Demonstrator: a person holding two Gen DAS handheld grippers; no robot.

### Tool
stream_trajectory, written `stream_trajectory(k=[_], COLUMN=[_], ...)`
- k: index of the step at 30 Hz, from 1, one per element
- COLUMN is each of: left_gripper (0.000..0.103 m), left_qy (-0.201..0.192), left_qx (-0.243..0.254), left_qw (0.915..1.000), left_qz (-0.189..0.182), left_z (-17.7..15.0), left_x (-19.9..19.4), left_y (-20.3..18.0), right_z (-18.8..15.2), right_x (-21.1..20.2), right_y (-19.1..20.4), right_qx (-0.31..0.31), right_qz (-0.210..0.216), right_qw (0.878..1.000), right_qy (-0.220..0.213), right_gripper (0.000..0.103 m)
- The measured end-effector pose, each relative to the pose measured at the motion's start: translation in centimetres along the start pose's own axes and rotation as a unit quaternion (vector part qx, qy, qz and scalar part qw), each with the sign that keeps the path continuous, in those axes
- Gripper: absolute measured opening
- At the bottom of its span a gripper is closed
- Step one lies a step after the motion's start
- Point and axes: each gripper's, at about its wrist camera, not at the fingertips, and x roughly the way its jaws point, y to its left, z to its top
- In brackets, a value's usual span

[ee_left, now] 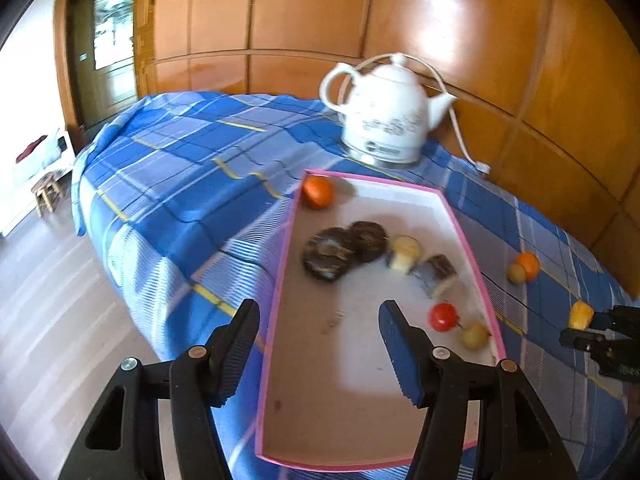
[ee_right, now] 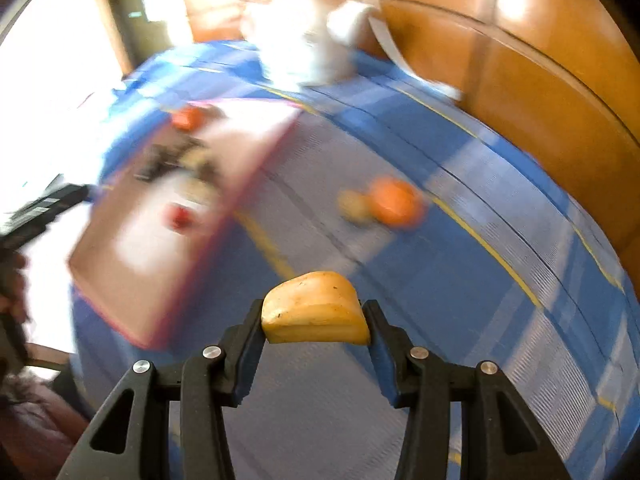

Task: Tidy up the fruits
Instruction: 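Carry the yellow wedge with the right tool into the tray and open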

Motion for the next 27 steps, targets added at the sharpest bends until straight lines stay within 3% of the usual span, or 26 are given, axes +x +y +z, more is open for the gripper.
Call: stream_trajectory(k=[2,8,12,18,21,27], left_gripper=[0.063,0.063,0.063,0.063,0.063,0.063], left_qy=[-0.002,-0.001,0.002,0.006,0.007,0.004], left_qx=[-0.01,-0.035,-0.043,-0.048,-0.047,-0.035], left_qw=[0.9999,0.9994,0.9991,0.9988,0.9989,0.9994], left_qz=[0.004,0.008,0.005,0.001,0.002,-0.003], left_z=[0.1,-0.1,-0.3,-0.6,-0.6,-0.8], left_x=[-0.1,-0.2,-0.1,0.1,0.2,-0.1], left_y=[1.0,3.2,3.8,4.3,4.2,3.3], right_z=[1.8,5.8,7.7,9.2,9.2,8.6], right_x=[0.5,4.0,7.3,9.8,9.0,6.0], right_y=[3.1,9.7,12.1,11.8,11.3,10.2], right_qx=[-0.022,-0.054,-0.056,-0.028,-0.022,-0.014], right_qz=[0.036,0.092,0.09,0.082,0.087,0.092], right_qw=[0.999,0.994,0.994,0.996,0.996,0.996], right_qy=[-0.005,0.006,0.031,0.039,0.025,-0.01], right_gripper=[0.049,0.049,0.05,0.052,0.063,0.064])
